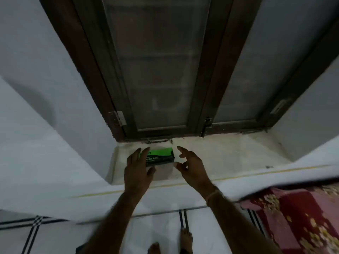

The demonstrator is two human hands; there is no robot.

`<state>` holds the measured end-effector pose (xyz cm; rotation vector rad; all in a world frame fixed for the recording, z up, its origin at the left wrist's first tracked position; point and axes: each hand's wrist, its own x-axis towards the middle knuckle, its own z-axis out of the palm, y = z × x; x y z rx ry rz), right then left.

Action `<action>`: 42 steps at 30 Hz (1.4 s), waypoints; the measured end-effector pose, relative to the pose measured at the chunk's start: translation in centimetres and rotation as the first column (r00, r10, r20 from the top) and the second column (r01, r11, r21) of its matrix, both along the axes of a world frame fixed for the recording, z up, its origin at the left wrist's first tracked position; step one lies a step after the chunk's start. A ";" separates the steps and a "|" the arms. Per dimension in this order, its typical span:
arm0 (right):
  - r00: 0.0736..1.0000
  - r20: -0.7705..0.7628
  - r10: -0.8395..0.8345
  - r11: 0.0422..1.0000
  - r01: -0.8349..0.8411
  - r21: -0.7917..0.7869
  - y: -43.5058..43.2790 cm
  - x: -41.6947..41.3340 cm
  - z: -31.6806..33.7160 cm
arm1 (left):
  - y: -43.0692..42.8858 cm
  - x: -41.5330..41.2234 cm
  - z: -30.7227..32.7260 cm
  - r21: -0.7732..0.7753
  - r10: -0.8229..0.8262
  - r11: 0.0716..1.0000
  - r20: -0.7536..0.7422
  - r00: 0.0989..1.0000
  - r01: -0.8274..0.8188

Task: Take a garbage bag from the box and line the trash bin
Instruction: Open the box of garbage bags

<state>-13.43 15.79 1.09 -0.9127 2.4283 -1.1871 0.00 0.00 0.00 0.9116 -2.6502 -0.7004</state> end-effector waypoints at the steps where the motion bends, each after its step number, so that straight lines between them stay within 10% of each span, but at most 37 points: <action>1: 0.999 0.036 0.014 1.000 -0.015 0.028 -0.8 -0.9 -0.5 | -0.5 -0.7 -0.5 0.032 0.004 0.999 0.041 0.999 -0.005; 16: 0.899 0.391 0.198 0.971 -0.125 -0.205 -2.7 -7.0 -2.0 | -1.6 -1.9 -1.2 0.351 0.101 0.936 -0.215 0.971 -0.019; 24: 0.595 0.706 0.383 0.894 -0.046 -0.446 -1.3 -8.6 0.7 | -1.6 -1.2 1.1 0.481 0.161 0.876 -0.317 0.935 0.013; 31: 0.962 0.260 0.083 0.972 -0.020 -0.236 -0.9 -8.4 -0.4 | -1.0 -1.0 2.2 0.507 0.178 0.862 -0.301 0.937 -0.001; 42: 0.843 0.455 0.288 0.897 -0.071 -0.437 -1.0 -6.7 0.3 | -0.2 -1.2 2.9 0.514 0.246 0.857 -0.336 0.909 -0.042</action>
